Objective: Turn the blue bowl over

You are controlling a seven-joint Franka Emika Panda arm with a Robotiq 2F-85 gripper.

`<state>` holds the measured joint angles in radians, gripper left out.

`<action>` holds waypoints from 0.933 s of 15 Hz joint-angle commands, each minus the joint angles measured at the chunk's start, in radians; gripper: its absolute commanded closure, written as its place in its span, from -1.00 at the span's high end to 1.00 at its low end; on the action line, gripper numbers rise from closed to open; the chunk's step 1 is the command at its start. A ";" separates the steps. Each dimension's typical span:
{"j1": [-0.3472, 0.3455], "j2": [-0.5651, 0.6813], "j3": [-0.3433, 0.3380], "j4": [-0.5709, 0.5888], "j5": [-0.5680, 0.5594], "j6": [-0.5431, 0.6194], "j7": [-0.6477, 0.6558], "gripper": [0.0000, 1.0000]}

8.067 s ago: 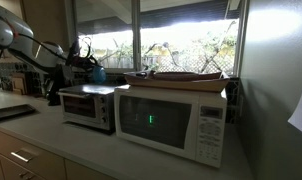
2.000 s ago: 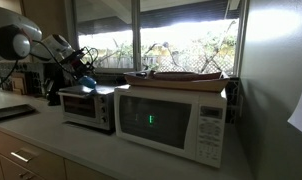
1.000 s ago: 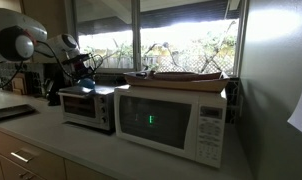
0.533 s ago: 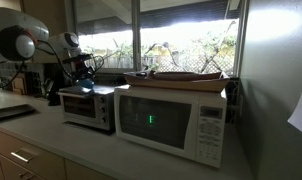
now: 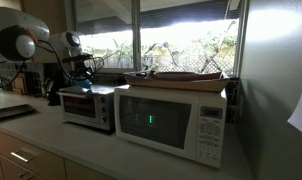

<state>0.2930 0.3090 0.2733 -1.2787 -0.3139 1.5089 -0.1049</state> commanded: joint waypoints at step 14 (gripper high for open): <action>-0.009 -0.028 -0.015 -0.022 -0.080 0.272 0.200 1.00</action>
<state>0.2722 0.3033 0.2676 -1.2647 -0.3532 1.7615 0.0446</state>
